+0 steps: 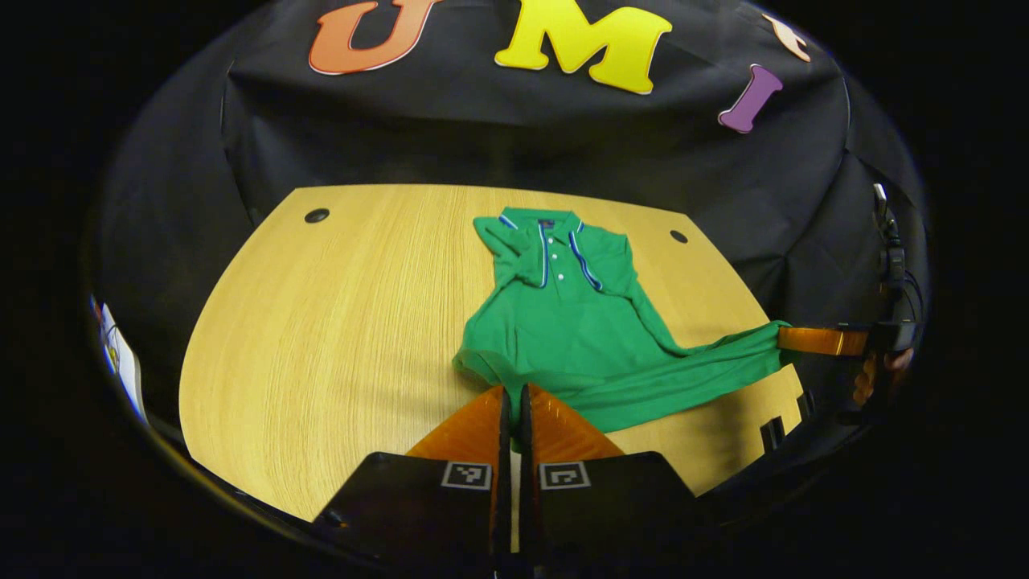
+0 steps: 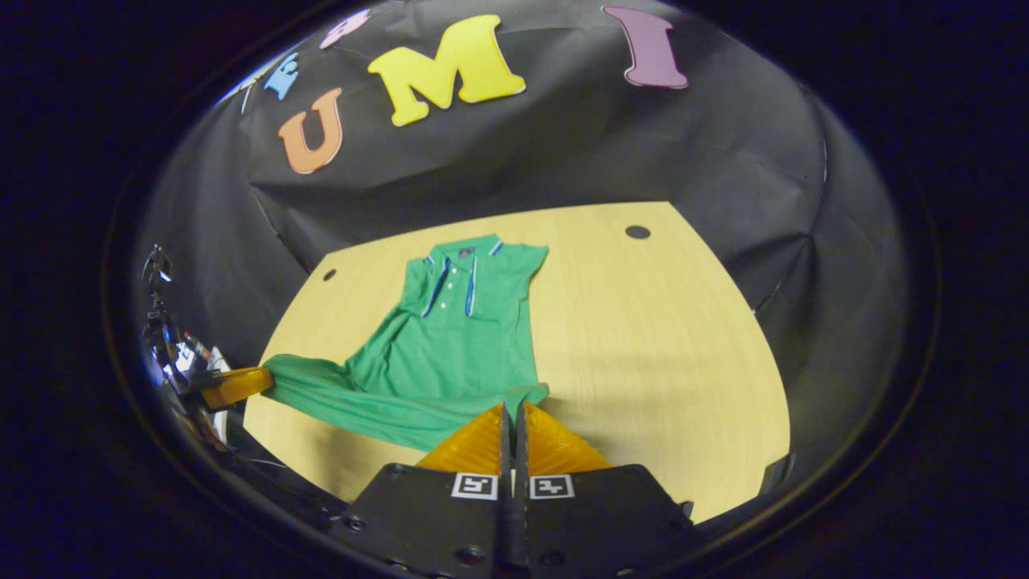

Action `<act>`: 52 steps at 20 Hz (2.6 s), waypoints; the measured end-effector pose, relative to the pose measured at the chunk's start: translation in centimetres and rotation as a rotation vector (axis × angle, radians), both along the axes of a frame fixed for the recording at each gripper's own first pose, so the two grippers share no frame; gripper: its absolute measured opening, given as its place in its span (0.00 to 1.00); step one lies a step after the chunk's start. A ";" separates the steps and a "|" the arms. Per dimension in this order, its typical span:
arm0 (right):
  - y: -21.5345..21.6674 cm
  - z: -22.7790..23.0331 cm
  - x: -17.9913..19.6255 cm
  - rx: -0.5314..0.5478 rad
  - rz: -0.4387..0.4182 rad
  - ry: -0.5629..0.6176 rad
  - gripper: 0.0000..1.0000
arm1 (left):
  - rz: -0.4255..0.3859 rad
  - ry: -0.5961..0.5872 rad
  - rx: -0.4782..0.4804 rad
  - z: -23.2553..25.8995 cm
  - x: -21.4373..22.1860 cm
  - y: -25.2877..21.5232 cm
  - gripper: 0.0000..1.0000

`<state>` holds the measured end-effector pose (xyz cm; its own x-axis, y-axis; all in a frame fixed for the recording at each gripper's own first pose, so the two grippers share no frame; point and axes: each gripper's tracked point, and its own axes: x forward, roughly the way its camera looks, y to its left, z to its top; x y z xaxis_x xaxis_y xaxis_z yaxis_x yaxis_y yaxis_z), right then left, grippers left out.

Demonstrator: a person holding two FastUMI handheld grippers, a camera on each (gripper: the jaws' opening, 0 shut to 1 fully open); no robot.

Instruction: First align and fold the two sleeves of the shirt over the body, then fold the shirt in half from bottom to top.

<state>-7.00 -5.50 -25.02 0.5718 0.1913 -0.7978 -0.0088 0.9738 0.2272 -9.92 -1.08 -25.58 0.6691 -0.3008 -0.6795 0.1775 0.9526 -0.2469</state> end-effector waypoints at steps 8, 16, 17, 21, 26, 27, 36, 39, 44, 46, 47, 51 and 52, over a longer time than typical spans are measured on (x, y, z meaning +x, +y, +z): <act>0.1 2.6 5.4 -0.009 -0.010 -0.082 0.00 | 0.037 -0.098 -0.014 3.1 6.3 -0.2 0.09; -0.2 6.9 14.0 -0.014 -0.024 -0.203 0.00 | 0.060 -0.172 -0.036 6.4 12.7 -0.5 0.09; -0.1 7.4 15.0 -0.008 -0.027 -0.212 0.00 | 0.065 -0.177 -0.038 6.6 13.5 -0.5 0.09; 0.1 8.3 18.3 0.002 -0.033 -0.237 0.00 | 0.081 -0.210 -0.041 7.8 16.9 -0.2 0.09; 0.2 8.9 22.4 -0.006 -0.024 -0.274 0.00 | 0.092 -0.246 -0.032 8.4 21.0 -0.2 0.09; 0.2 8.9 23.4 -0.006 -0.026 -0.280 0.00 | 0.094 -0.250 -0.041 8.5 21.9 -0.5 0.09; 1.1 3.7 31.6 -0.062 0.006 -0.262 0.00 | 0.083 -0.248 -0.015 3.5 29.8 -0.7 0.09; 1.5 -0.3 33.0 -0.058 -0.004 -0.200 0.00 | 0.123 -0.187 -0.035 -0.7 31.3 -0.9 0.10; 2.2 -6.0 34.1 -0.095 0.021 -0.160 0.00 | 0.178 -0.144 -0.008 -5.2 32.9 -0.5 0.12; 2.3 -7.6 34.9 -0.131 0.034 -0.166 0.00 | 0.167 -0.133 0.011 -7.0 33.5 -0.9 0.14; 2.4 -8.3 35.2 -0.142 0.035 -0.163 0.00 | 0.165 -0.124 0.017 -7.7 33.8 -1.2 0.16; 3.0 -10.3 35.8 -0.155 0.041 -0.154 0.03 | 0.153 -0.105 0.076 -9.6 34.4 -1.5 0.21; 3.2 -10.8 35.6 -0.155 0.049 -0.147 0.04 | 0.151 -0.101 0.080 -10.0 34.6 -1.8 0.25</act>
